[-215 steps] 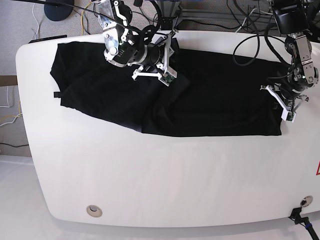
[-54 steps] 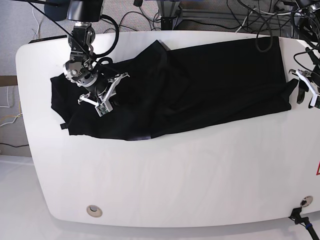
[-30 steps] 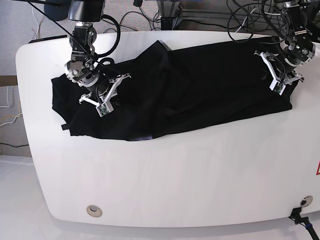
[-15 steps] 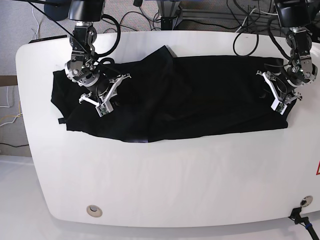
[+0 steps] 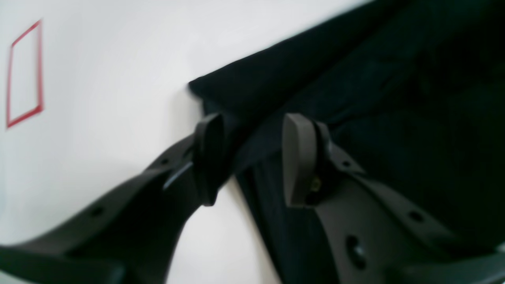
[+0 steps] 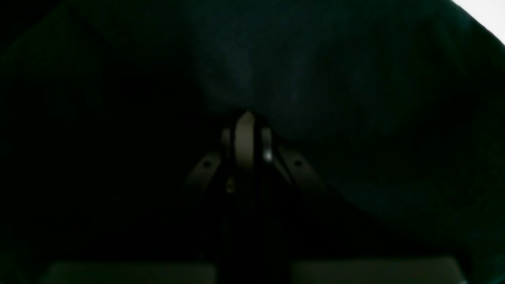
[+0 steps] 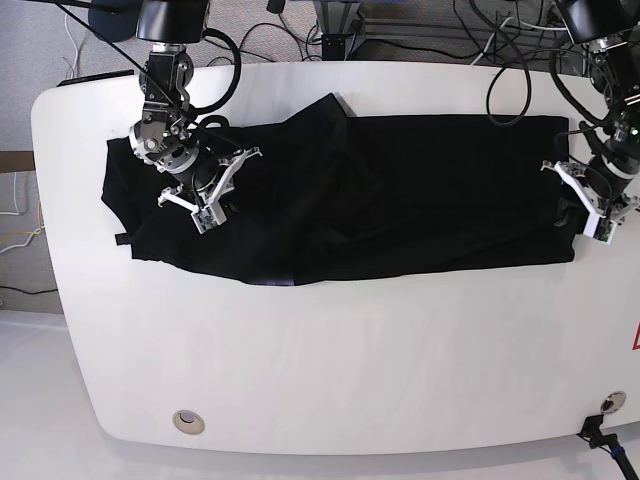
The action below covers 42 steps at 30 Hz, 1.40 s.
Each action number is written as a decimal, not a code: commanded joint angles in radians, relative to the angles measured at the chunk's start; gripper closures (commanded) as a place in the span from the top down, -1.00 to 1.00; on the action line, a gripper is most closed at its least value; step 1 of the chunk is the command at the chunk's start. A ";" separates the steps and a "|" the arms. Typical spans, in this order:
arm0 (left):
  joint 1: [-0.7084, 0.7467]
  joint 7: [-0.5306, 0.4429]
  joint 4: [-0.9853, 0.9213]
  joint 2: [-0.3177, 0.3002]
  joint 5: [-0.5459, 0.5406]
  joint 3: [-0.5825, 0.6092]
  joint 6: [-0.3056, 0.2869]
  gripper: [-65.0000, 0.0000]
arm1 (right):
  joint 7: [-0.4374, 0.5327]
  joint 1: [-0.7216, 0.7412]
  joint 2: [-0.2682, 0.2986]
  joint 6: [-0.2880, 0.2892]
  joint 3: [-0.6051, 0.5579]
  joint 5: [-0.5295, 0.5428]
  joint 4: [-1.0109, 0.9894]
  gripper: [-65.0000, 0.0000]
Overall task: Fold the T-shirt properly
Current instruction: 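Regrasp the shirt end with the left gripper near its edge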
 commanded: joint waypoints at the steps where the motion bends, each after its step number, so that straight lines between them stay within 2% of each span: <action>1: -0.008 0.097 0.032 -0.012 -0.072 -0.084 -0.005 -0.11 | -0.035 0.000 0.005 0.003 -0.001 -0.025 0.003 -1.00; 3: -0.014 0.206 0.027 -0.012 -0.149 -0.178 -0.005 0.06 | -0.035 0.000 0.005 0.004 -0.001 -0.025 0.003 -1.00; 6: -0.014 0.339 0.024 -0.012 -0.281 -0.255 -0.005 0.16 | -0.035 0.002 0.005 0.006 -0.001 -0.025 0.003 -1.00; 8: -0.008 0.388 -0.024 -0.012 -0.378 -0.293 -0.005 0.23 | -0.035 0.002 0.005 0.006 -0.001 -0.025 0.002 -1.00; 10: -0.013 0.415 -0.097 -0.012 -0.427 -0.316 -0.005 0.27 | -0.035 0.002 0.003 0.006 -0.001 -0.025 0.002 -1.00; 14: -0.042 0.413 -0.235 -0.012 -0.450 -0.317 -0.005 0.35 | -0.035 0.002 0.003 0.007 -0.003 -0.025 0.002 -1.00; 19: -0.109 0.413 -0.372 -0.012 -0.445 -0.316 -0.005 0.35 | -0.035 0.000 0.003 0.007 -0.003 -0.025 0.002 -1.00; 22: -0.161 0.407 -0.453 -0.012 -0.445 -0.265 -0.005 0.34 | -0.035 0.000 0.003 0.009 -0.003 -0.025 0.003 -1.00; 25: -0.191 0.359 -0.515 -0.012 -0.445 -0.210 -0.005 0.34 | -0.035 0.000 0.003 0.009 -0.003 -0.025 0.003 -1.00; 32: -0.232 0.353 -0.538 -0.004 -0.450 -0.126 -0.005 0.33 | -0.035 -0.001 0.005 0.009 -0.003 -0.025 0.005 -1.00; 34: -0.249 0.352 -0.538 0.020 -0.448 -0.124 -0.005 0.33 | -0.035 -0.006 0.006 0.009 -0.003 -0.025 0.005 -1.00; 36: -0.258 0.345 -0.538 0.030 -0.445 -0.124 -0.005 0.20 | -0.035 -0.012 0.006 0.009 -0.003 -0.025 0.006 -1.00; 42: -0.252 0.267 -0.538 0.034 -0.444 -0.121 -0.005 -0.69 | -0.035 -0.014 0.006 0.009 -0.003 -0.025 0.006 -1.00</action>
